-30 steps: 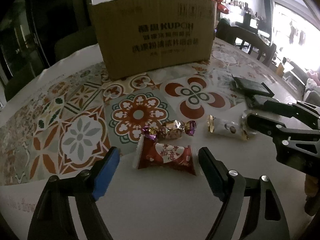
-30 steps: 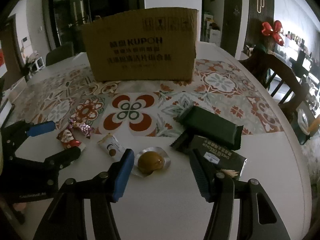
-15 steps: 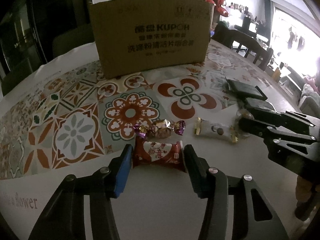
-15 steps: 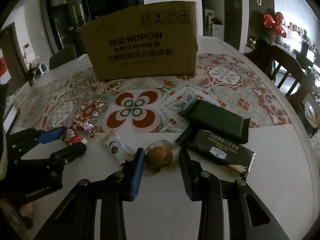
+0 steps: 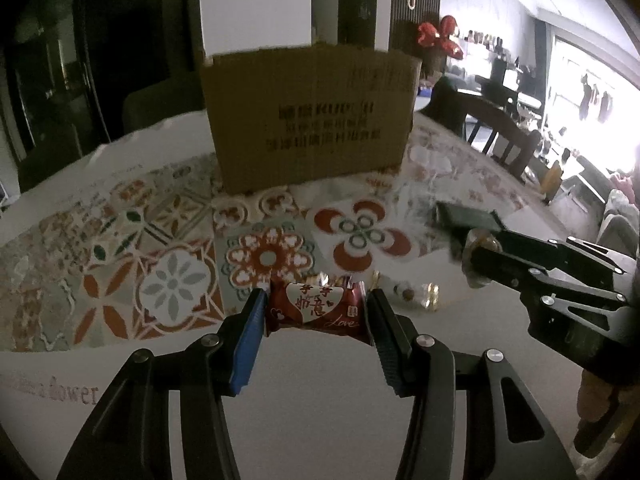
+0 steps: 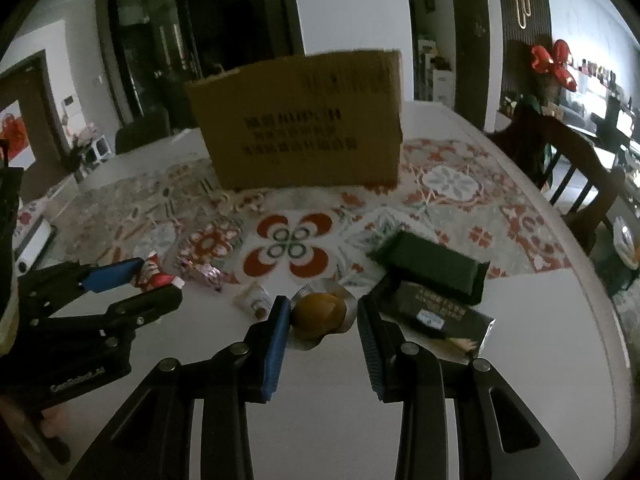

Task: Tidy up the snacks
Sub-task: 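Carry the red candy bag and gold candy in both tools over the box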

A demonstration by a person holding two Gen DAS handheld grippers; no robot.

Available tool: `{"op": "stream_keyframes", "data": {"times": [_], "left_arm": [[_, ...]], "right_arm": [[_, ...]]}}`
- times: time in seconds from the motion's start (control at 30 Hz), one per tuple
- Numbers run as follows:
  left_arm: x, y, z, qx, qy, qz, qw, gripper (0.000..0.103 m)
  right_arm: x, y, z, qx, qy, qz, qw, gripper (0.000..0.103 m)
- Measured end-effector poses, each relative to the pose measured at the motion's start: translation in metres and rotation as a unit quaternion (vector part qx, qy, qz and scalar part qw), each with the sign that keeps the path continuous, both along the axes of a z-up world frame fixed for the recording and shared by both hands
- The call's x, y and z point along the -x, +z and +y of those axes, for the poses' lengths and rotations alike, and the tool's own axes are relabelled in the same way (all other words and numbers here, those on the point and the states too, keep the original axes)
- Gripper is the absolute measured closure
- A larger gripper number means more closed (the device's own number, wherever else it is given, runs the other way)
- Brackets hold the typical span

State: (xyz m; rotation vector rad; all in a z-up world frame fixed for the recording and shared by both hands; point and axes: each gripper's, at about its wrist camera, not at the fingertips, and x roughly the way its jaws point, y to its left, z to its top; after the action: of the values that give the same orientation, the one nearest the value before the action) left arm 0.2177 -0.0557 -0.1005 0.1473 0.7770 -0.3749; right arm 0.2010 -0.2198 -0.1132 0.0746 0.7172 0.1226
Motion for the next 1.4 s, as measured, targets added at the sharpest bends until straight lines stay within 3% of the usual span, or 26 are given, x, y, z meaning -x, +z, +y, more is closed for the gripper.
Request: {"op": "stream_keyframes", "data": {"times": [0.73, 1.1, 1.4], "left_arm": [[-0.013, 0.104, -0.007, 0.030, 0.007, -0.120, 0.9923, 0.052], [-0.062, 0.145, -0.013, 0.043, 0.011, -0.165, 0.9853, 0.052], [-0.109, 0.161, -0.020, 0.051, 0.013, -0.161, 0.9855, 0.052]], "right_arm": [[-0.007, 0.087, -0.011, -0.015, 0.002, -0.127, 0.992, 0.067], [-0.053, 0.126, -0.016, -0.037, 0.015, -0.165, 0.985, 0.067], [-0.102, 0.151, -0.019, -0.031, 0.026, -0.177, 0.983, 0.067]]}}
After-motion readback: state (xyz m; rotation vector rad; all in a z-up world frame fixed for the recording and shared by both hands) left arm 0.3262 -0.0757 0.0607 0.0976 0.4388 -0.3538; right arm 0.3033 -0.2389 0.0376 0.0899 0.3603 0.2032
